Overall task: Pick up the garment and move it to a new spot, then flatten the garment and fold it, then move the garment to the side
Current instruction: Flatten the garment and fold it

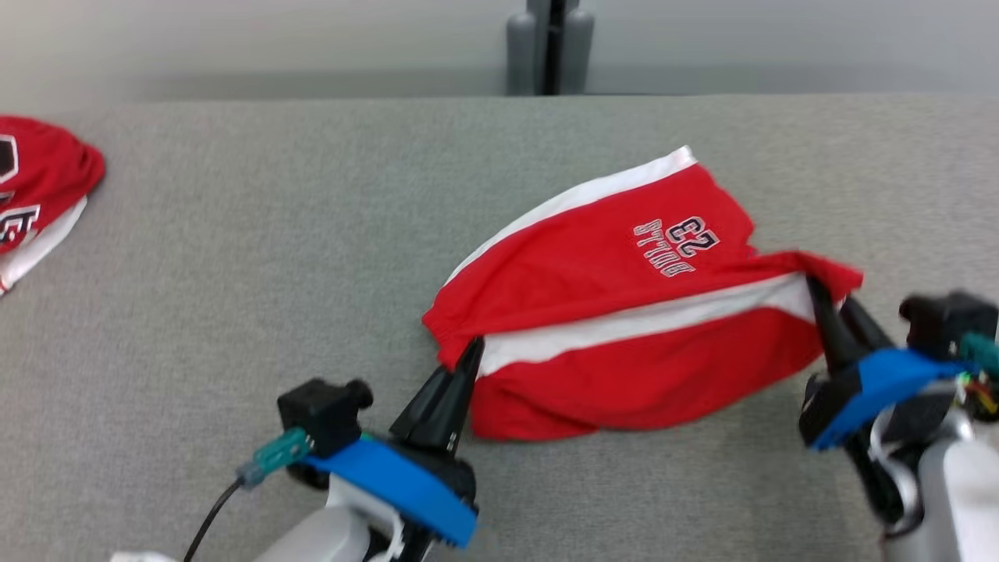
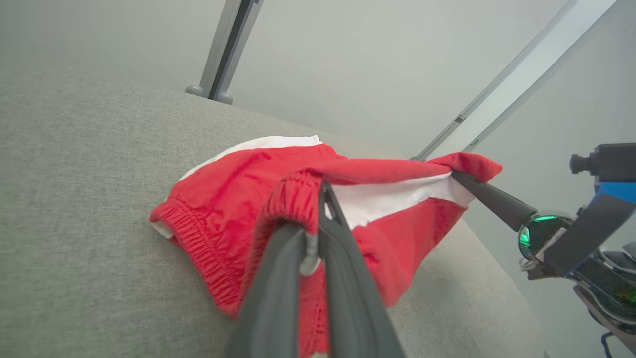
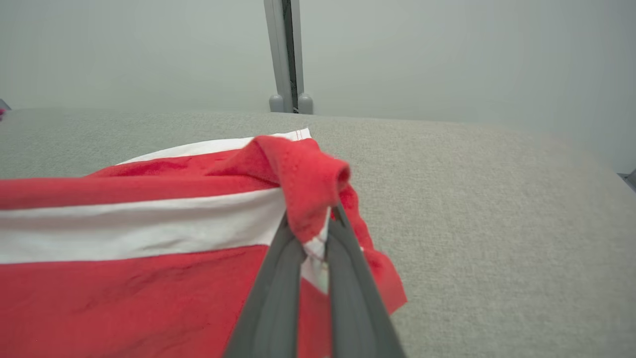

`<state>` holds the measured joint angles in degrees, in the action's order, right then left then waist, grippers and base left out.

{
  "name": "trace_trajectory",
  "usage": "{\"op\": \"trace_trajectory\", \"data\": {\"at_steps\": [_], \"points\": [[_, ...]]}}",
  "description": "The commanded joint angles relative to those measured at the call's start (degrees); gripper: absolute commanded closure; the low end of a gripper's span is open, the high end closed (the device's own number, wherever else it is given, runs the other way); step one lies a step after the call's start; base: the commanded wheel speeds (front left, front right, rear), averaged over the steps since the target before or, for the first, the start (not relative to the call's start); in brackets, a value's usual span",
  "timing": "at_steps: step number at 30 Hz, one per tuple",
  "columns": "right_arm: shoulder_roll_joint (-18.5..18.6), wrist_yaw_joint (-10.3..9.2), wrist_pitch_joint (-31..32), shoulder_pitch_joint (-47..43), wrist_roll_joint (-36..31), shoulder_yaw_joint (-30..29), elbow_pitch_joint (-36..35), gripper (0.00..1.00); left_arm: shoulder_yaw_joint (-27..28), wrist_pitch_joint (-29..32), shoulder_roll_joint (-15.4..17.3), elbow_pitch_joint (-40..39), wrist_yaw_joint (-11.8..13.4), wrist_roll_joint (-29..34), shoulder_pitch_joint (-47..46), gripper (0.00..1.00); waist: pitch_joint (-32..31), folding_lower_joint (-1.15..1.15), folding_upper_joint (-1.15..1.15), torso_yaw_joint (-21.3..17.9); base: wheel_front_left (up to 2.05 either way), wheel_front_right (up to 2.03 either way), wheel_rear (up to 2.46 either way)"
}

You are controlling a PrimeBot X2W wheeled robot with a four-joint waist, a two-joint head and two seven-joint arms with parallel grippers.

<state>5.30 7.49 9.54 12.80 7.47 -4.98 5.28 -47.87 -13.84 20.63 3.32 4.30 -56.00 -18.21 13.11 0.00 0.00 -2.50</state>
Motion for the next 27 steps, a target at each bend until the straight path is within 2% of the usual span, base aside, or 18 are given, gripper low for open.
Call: {"op": "trace_trajectory", "data": {"at_steps": [1, 9, 15, 16, 17, 18, 19, 23, 24, 26, 27], "points": [[1.1, 0.01, 0.8, 2.1, 0.0, -0.2, 0.6, 1.00, 0.3, 0.1, -0.6, 0.9, -0.5, -0.2, -2.0, 1.00, 2.3, 0.00, 0.00, 2.1, 0.00, 0.00, 0.00], [6.4, 0.00, 6.9, 17.7, 1.2, 0.4, 10.2, 1.00, 3.0, 0.9, -8.0, 11.8, -3.9, -4.1, -11.2, 1.00, 8.1, 0.00, 0.00, 5.8, 0.00, 0.00, 0.00], [7.1, 0.00, 8.4, 27.0, 2.9, 1.4, 19.9, 0.98, 3.8, 1.8, -12.0, 19.4, -5.9, -5.9, -16.4, 1.00, 10.7, 0.00, 0.00, 7.7, 0.00, 0.00, 0.00], [7.3, 0.00, 8.2, 28.0, 2.8, 1.6, 21.5, 0.91, 3.9, 1.8, -12.5, 20.5, -6.1, -6.0, -16.9, 1.00, 11.0, 0.00, 0.00, 7.9, 0.00, 0.00, 0.00], [7.5, 0.00, 7.9, 29.0, 2.6, 2.0, 22.9, 0.78, 4.0, 1.8, -12.9, 21.6, -6.3, -6.3, -17.4, 1.00, 11.2, 0.00, 0.00, 8.1, 0.00, 0.00, 0.00], [7.6, 0.00, 7.3, 30.0, 2.4, 2.2, 24.3, 0.49, 4.1, 1.7, -13.2, 22.7, -6.6, -6.5, -17.9, 1.00, 11.3, 0.00, 0.00, 8.3, 0.00, 0.00, 0.00], [7.7, 0.00, 6.8, 30.8, 2.3, 2.3, 25.6, 0.00, 4.2, 1.7, -13.5, 23.6, -6.8, -6.6, -18.3, 1.00, 11.4, 0.00, 0.00, 8.4, 0.00, 0.00, 0.00], [7.7, 0.00, 3.4, 33.3, 1.7, 2.7, 30.2, 0.00, 4.2, 1.6, -14.7, 26.9, -7.3, -7.3, -19.3, 1.00, 11.5, 0.00, 0.00, 8.5, 0.00, 0.00, 0.00], [7.5, 0.00, 2.4, 33.8, 1.7, 2.7, 31.1, 0.00, 4.2, 1.5, -14.7, 27.6, -7.5, -7.4, -19.5, 0.88, 11.5, 0.00, 0.00, 8.4, 0.00, 0.00, 0.00], [7.5, 0.00, 0.5, 34.5, 1.7, 2.8, 32.9, 0.00, 4.2, 1.3, -14.7, 28.8, -7.7, -7.1, -19.7, 0.50, 11.4, 0.00, 0.00, 8.2, 0.00, 0.00, 0.00], [7.7, 0.00, -0.2, 34.8, 1.6, 2.9, 33.8, 0.00, 4.0, 1.2, -14.7, 29.4, -7.8, -6.8, -19.8, 0.08, 11.3, 0.00, 0.00, 8.0, 0.00, 0.00, 0.00]]}}
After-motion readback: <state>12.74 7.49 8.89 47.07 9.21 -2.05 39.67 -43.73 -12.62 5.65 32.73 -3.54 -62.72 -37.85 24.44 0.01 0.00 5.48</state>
